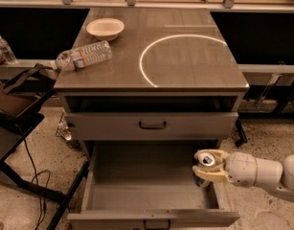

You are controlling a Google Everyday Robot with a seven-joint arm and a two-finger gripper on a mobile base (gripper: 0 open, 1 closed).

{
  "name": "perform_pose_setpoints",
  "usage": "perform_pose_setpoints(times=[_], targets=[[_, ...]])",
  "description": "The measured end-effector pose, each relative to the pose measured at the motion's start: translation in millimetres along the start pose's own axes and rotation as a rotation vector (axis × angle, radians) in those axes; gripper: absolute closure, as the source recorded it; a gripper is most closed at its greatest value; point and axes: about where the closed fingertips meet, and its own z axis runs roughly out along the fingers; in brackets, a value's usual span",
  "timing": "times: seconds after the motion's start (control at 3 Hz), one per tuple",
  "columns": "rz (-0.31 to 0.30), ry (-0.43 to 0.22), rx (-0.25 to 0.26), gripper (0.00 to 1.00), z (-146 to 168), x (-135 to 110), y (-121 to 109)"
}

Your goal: Place redbull can into middle drawer

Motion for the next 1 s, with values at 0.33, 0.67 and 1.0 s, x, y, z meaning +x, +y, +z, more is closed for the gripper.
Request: perform_pose_setpoints(times=[0.33, 0.67, 1.0], targets=[[0.000, 0.000, 0.000, 1.00, 0, 0, 0], [0.000, -0.014, -0.048, 1.00, 33, 20, -13], [-0.013, -0.074, -0.153, 1.00, 112, 74, -37]])
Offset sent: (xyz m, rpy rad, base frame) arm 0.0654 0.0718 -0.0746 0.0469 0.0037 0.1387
